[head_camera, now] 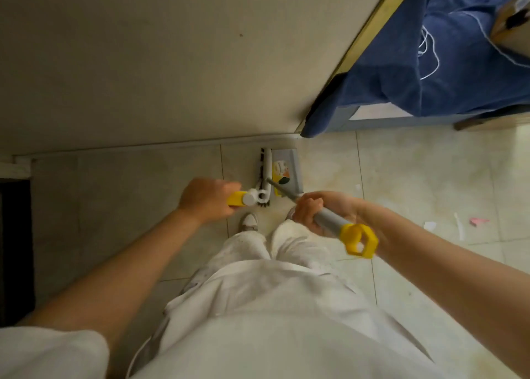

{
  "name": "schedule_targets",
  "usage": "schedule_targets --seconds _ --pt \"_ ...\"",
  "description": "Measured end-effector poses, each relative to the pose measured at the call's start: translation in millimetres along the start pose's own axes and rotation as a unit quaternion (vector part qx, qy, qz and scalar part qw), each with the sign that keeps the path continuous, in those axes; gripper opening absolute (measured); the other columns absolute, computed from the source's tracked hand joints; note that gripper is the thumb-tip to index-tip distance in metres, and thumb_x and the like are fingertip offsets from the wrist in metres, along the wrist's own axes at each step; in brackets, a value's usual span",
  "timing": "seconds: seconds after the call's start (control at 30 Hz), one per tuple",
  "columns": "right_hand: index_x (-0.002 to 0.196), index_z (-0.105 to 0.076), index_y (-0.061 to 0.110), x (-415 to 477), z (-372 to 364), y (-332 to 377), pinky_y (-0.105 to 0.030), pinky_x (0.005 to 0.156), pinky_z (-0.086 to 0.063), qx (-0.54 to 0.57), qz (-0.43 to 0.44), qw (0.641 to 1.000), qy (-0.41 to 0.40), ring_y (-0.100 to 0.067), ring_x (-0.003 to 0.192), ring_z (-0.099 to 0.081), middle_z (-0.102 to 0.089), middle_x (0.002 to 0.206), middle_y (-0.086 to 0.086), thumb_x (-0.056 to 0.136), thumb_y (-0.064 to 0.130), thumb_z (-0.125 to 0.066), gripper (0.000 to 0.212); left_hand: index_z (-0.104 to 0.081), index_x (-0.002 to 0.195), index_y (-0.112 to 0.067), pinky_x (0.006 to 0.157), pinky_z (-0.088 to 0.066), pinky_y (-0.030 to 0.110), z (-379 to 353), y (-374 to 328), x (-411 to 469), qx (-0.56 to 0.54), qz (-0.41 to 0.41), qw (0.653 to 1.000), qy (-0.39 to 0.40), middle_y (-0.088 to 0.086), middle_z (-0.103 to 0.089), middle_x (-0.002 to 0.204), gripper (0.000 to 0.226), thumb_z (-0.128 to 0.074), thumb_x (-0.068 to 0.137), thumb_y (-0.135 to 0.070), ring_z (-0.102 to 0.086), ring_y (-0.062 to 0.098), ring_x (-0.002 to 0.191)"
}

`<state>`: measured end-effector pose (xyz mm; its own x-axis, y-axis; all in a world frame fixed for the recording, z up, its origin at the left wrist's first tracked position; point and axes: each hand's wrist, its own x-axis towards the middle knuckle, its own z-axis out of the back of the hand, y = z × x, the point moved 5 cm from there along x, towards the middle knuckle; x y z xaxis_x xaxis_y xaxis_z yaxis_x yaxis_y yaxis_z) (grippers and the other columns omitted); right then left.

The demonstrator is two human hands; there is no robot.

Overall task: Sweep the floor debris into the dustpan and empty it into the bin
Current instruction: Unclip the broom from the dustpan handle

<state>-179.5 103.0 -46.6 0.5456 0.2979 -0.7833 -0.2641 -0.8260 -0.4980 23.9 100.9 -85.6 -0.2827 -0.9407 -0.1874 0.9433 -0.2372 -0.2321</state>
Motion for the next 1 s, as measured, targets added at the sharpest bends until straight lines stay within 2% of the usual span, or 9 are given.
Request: schedule_targets --seconds 0.1,0.2,0.3,0.4,0.47,0.6,0.83,0.93,1.0 --pt "0.073 -0.041 0.014 -11 19 2 -0.017 0.032 -0.043 -0.032 -0.017 0.999 -0.016 -0.014 0.029 -0.045 -0.045 0.048 -0.005 0.079 -0.001 -0.052 0.020 -0.064 0.068 -0.018 0.046 -0.039 0.027 8 30 -12 -0.006 0.040 0.999 -0.002 0.012 -0.066 0.060 0.032 -0.064 0.066 -0.050 -0.062 0.037 0.050" --pt "0.070 -0.041 0.014 -2 18 -10 -0.017 0.031 -0.042 -0.038 0.003 0.999 0.003 -0.011 0.028 -0.044 -0.044 0.046 -0.003 0.084 0.007 -0.047 0.016 -0.060 0.065 -0.017 0.047 -0.039 0.028 5 23 -11 -0.009 0.030 0.999 0.000 0.013 -0.065 0.059 0.044 -0.061 0.070 -0.061 -0.062 0.037 0.051" --pt "0.072 -0.043 0.011 4 22 -14 -0.015 0.030 -0.040 -0.032 0.045 0.998 0.007 -0.009 0.027 -0.042 -0.042 0.044 0.000 0.092 0.014 -0.042 0.020 -0.052 0.062 -0.016 0.048 -0.035 0.024 14 14 -9 -0.031 0.094 0.995 -0.010 0.007 -0.063 0.057 0.063 -0.054 0.067 -0.078 -0.060 0.030 0.053" --pt "0.073 -0.044 0.008 8 32 -22 -0.014 0.028 -0.036 -0.030 0.098 0.995 -0.013 -0.007 0.025 -0.039 -0.040 0.041 0.001 0.098 0.018 -0.035 0.029 -0.056 0.067 -0.013 0.047 -0.034 0.023 25 15 -5 -0.045 0.163 0.986 0.011 -0.001 -0.057 0.056 0.068 -0.055 0.067 -0.081 -0.054 0.024 0.052" --pt "0.072 -0.043 0.008 13 51 -31 -0.013 0.027 -0.034 -0.022 0.129 0.991 -0.028 -0.006 0.024 -0.037 -0.039 0.040 0.001 0.099 0.017 -0.033 0.030 -0.058 0.067 -0.013 0.045 -0.034 0.024 25 12 -2 -0.049 0.161 0.985 0.024 -0.002 -0.057 0.055 0.068 -0.051 0.070 -0.081 -0.053 0.022 0.051" --pt "0.076 -0.043 0.007 24 100 -51 -0.011 0.026 -0.031 0.004 0.161 0.985 -0.059 -0.006 0.023 -0.035 -0.035 0.035 0.002 0.100 0.018 -0.033 0.028 -0.057 0.067 -0.013 0.046 -0.043 0.028 21 1 3 -0.039 0.102 0.993 0.044 0.001 -0.058 0.055 0.067 -0.052 0.071 -0.080 -0.056 0.023 0.051" --pt "0.078 -0.044 0.009 37 169 -73 -0.011 0.027 -0.031 0.093 0.229 0.964 -0.103 -0.005 0.023 -0.035 -0.037 0.033 0.003 0.099 0.018 -0.042 0.023 -0.055 0.063 -0.012 0.047 -0.046 0.030 18 -38 28 0.000 0.019 0.999 0.051 0.004 -0.059 0.055 0.066 -0.055 0.072 -0.077 -0.057 0.030 0.053" --pt "0.071 -0.041 0.012 33 197 -80 -0.010 0.026 -0.029 0.156 0.265 0.947 -0.098 -0.003 0.022 -0.035 -0.037 0.033 0.003 0.098 0.011 -0.040 0.027 -0.045 0.056 -0.013 0.041 -0.032 0.022 13 -69 36 0.030 -0.056 0.998 0.028 0.006 -0.058 0.050 0.064 -0.058 0.073 -0.074 -0.051 0.029 0.043" --pt "0.066 -0.037 0.014 32 216 -86 -0.010 0.025 -0.028 0.194 0.287 0.933 -0.097 -0.003 0.021 -0.033 -0.036 0.031 0.004 0.098 0.009 -0.037 0.032 -0.038 0.052 -0.017 0.044 -0.019 0.016 8 -90 42 0.043 -0.098 0.994 0.004 0.007 -0.053 0.043 0.062 -0.065 0.072 -0.069 -0.040 0.025 0.036"
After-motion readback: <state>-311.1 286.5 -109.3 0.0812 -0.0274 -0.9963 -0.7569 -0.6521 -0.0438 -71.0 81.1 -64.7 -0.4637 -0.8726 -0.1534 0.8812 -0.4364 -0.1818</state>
